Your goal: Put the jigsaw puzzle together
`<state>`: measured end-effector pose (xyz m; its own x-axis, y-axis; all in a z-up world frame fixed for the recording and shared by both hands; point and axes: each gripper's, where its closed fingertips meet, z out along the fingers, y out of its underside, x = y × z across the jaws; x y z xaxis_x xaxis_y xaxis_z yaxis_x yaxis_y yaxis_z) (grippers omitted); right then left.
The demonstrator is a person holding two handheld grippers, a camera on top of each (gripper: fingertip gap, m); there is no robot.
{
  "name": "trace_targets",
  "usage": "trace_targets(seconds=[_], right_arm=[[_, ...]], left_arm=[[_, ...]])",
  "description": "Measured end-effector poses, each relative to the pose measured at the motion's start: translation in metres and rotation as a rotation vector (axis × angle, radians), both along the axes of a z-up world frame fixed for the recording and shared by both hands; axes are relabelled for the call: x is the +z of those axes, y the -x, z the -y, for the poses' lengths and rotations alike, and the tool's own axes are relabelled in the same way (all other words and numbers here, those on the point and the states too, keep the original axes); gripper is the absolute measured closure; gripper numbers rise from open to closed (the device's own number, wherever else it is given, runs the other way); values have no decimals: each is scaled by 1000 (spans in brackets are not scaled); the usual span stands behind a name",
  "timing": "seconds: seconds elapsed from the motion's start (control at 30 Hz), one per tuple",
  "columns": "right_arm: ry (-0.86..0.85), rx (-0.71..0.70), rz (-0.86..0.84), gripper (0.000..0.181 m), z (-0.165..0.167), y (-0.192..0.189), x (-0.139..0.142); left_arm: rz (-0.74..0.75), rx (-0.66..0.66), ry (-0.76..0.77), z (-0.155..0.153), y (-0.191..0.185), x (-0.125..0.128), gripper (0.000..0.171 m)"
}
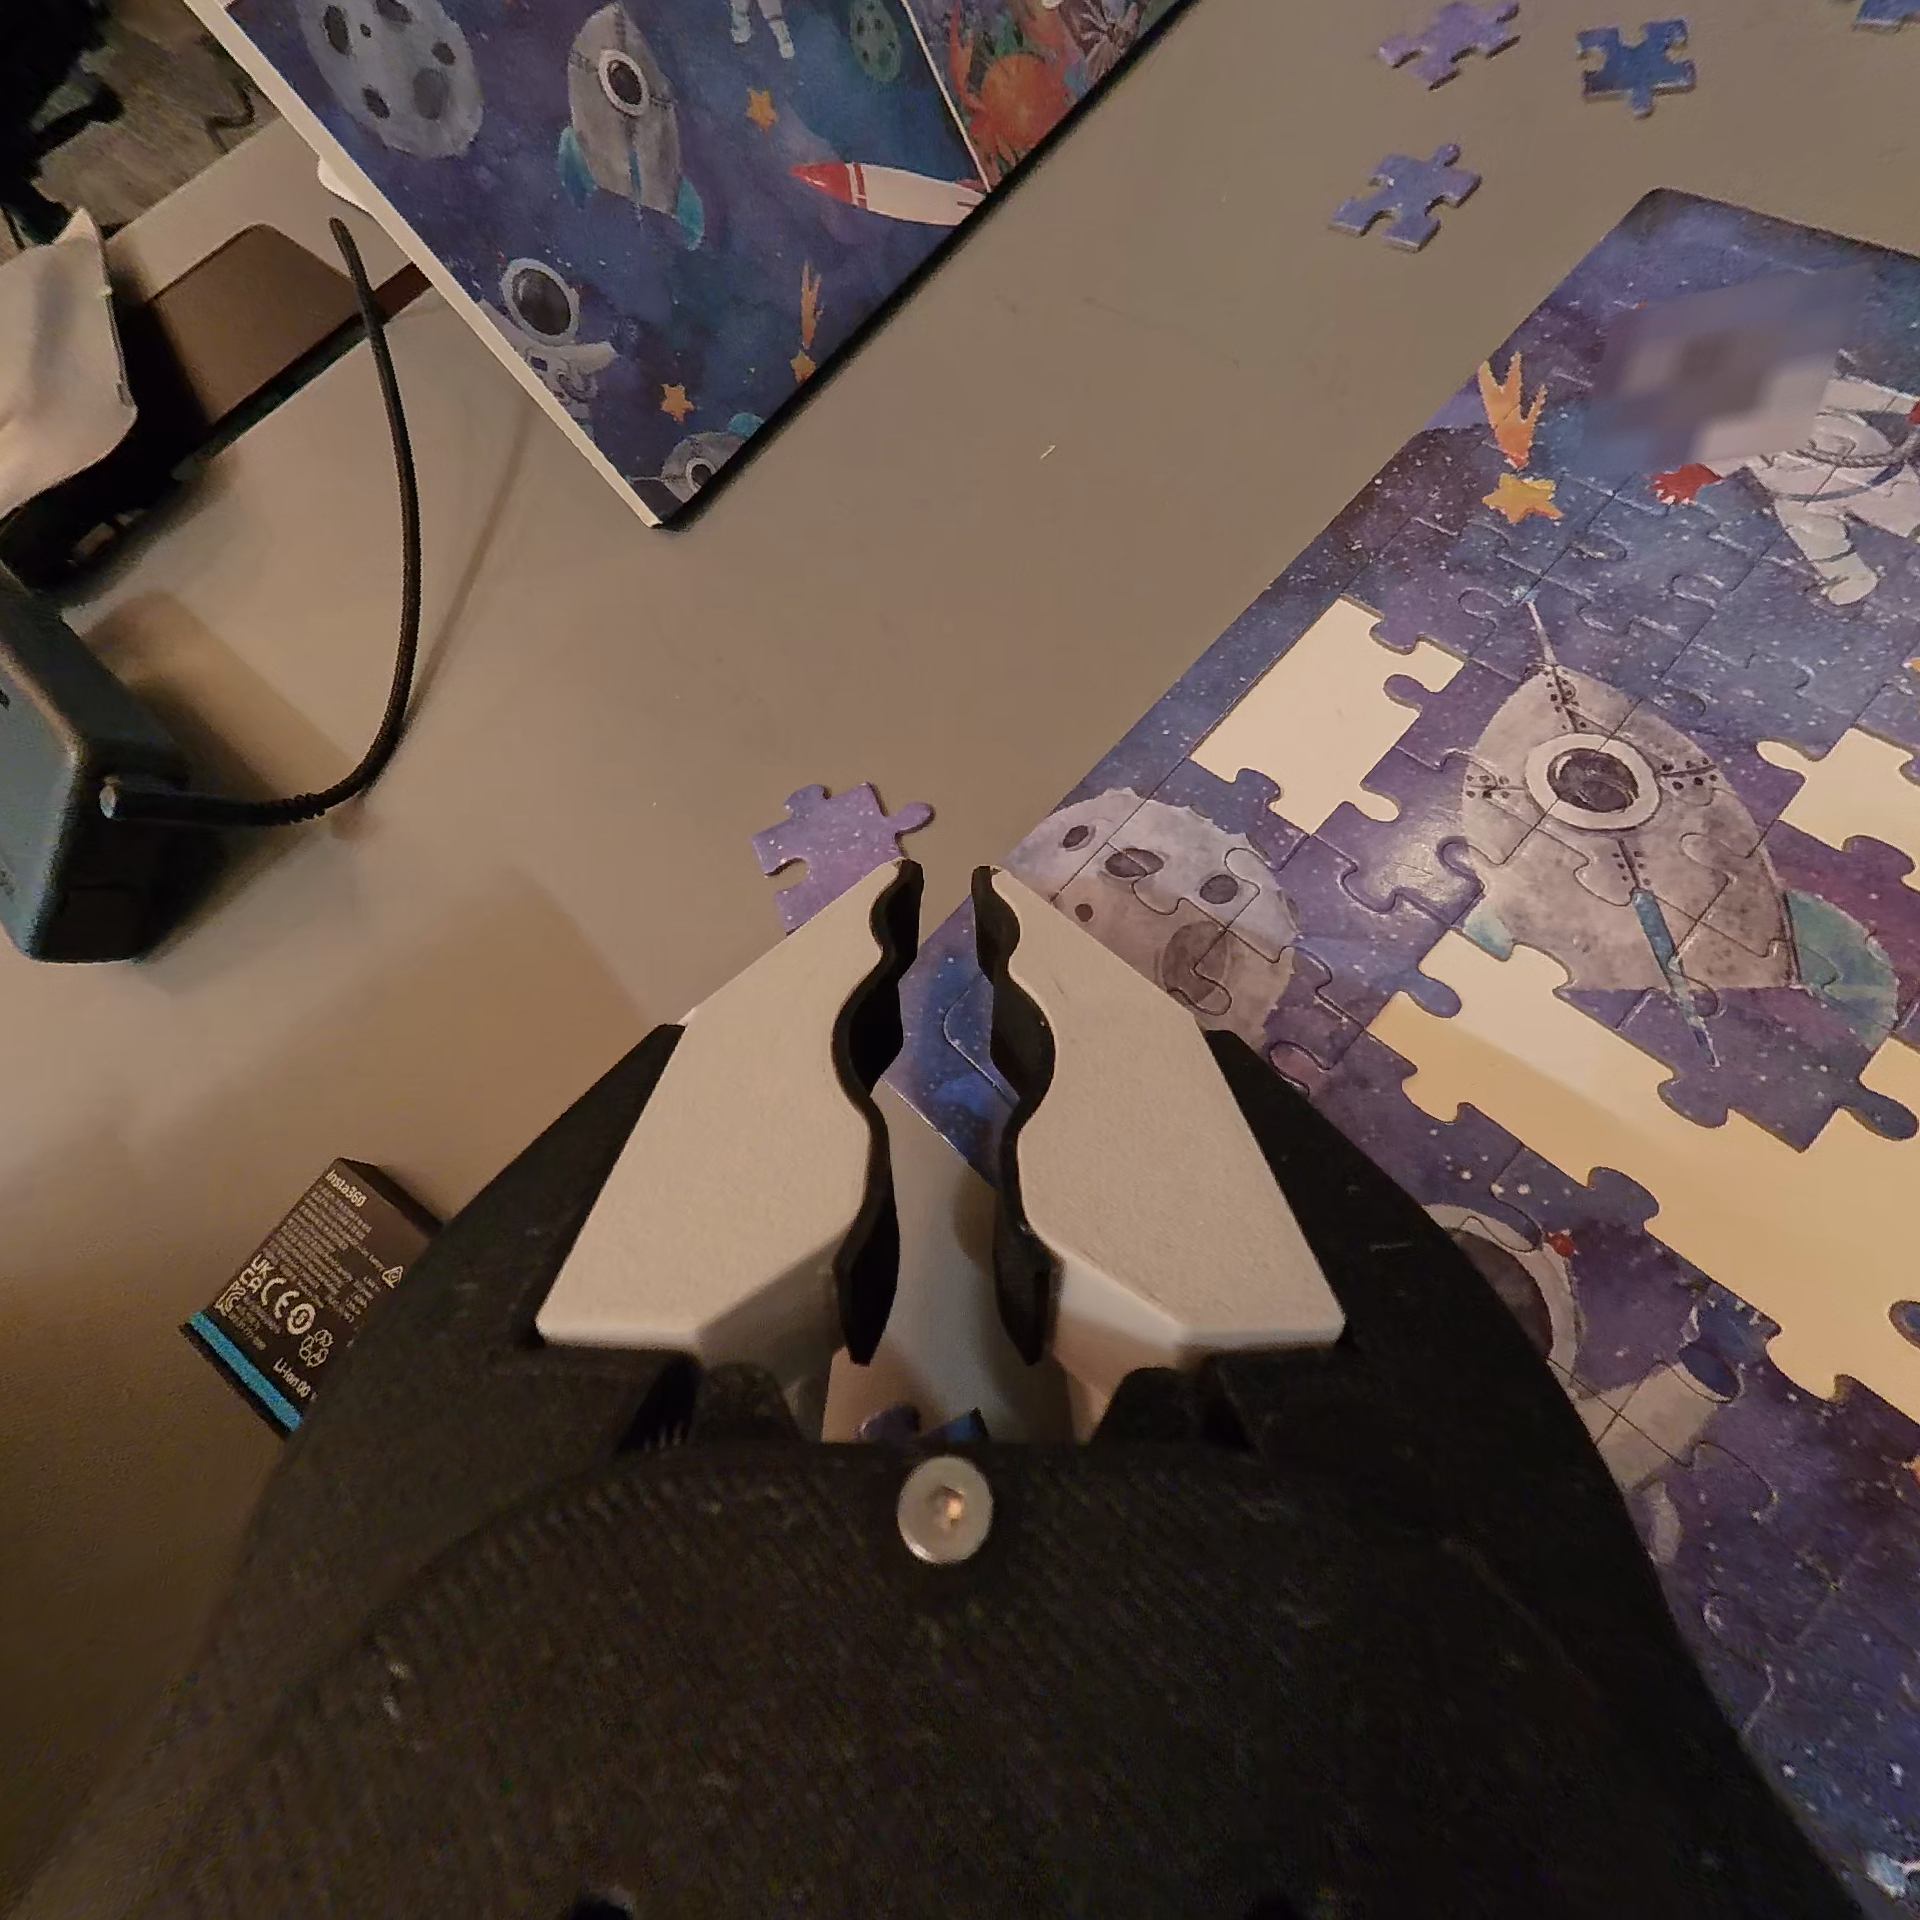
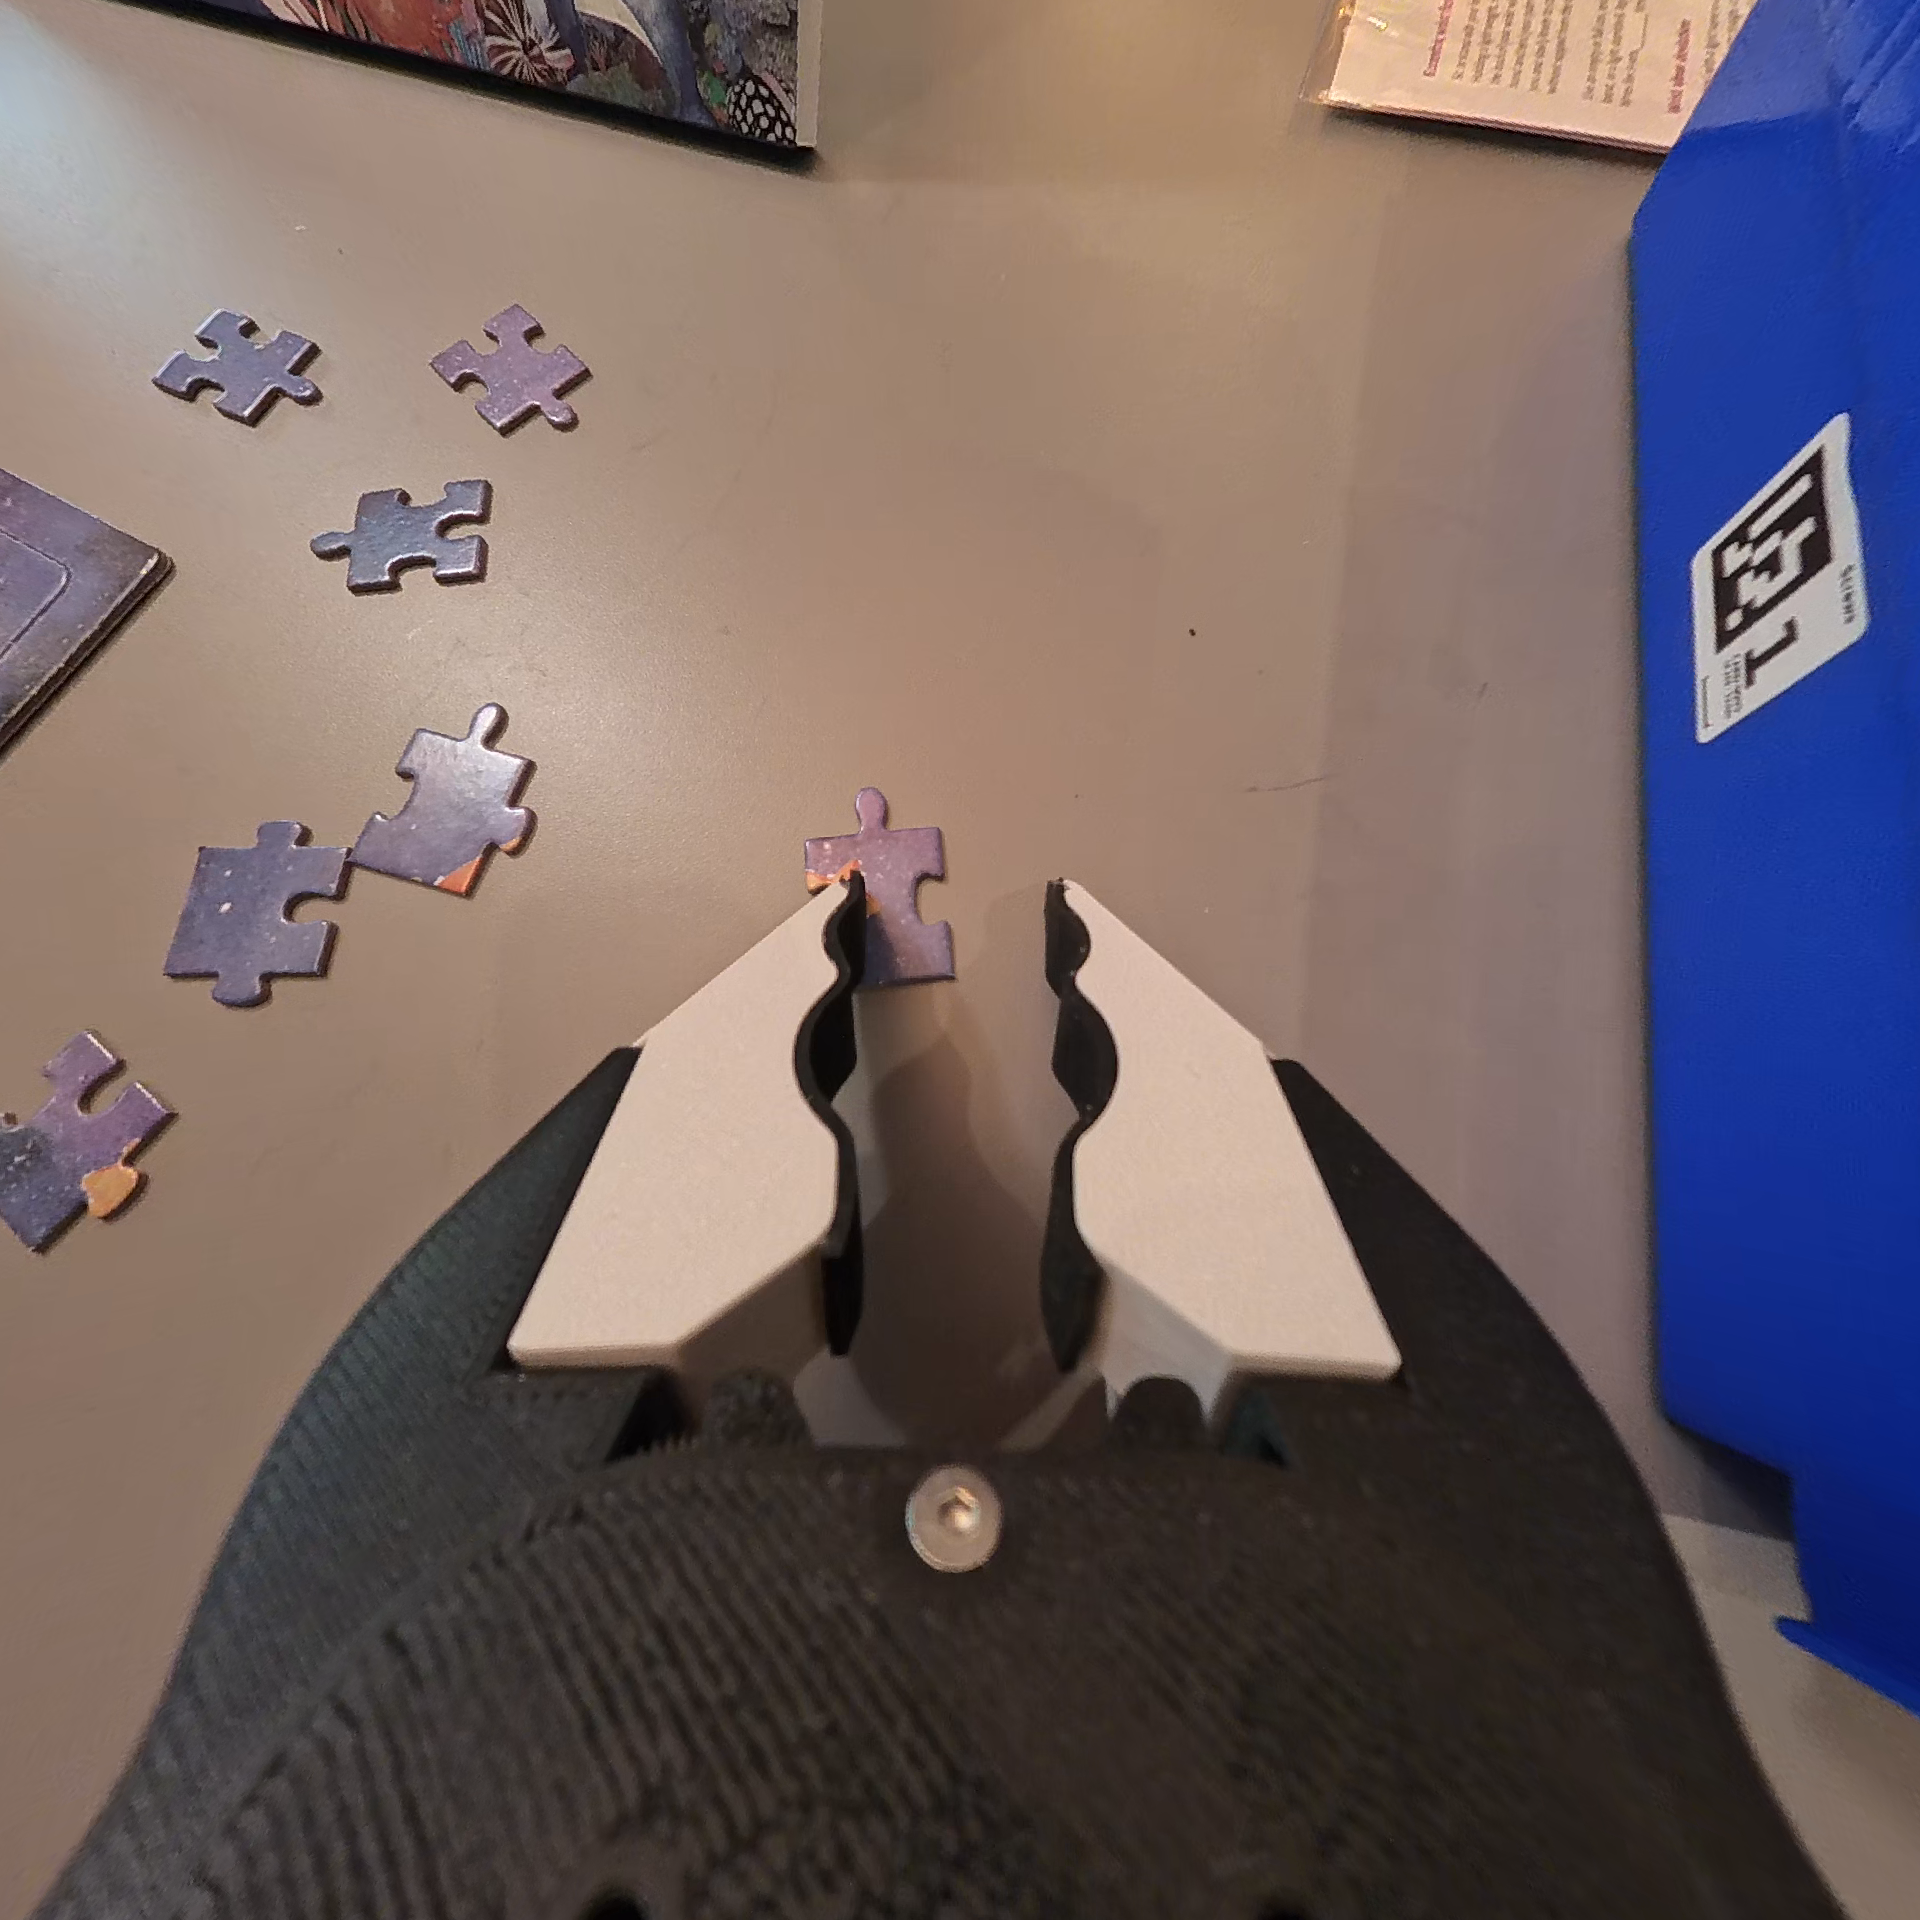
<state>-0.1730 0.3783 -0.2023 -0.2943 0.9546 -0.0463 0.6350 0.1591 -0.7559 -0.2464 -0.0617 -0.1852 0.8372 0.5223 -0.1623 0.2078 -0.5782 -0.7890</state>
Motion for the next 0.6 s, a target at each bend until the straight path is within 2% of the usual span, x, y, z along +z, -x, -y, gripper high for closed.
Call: trace_targets(seconds=[0.3, 0.47, 0.6], right_arm=[[-14, -7, -7, 148, -2, 0, 0], [-10, -108, -9, 170, -12, -2, 1], [-13, -124, -200, 181, 5, -9, 30]], left_arm=[[-25, 5, -23, 0, 1, 5, 164], [-90, 74, -2, 18, 16, 11, 167], [-146, 101, -59, 24, 17, 27, 169]])
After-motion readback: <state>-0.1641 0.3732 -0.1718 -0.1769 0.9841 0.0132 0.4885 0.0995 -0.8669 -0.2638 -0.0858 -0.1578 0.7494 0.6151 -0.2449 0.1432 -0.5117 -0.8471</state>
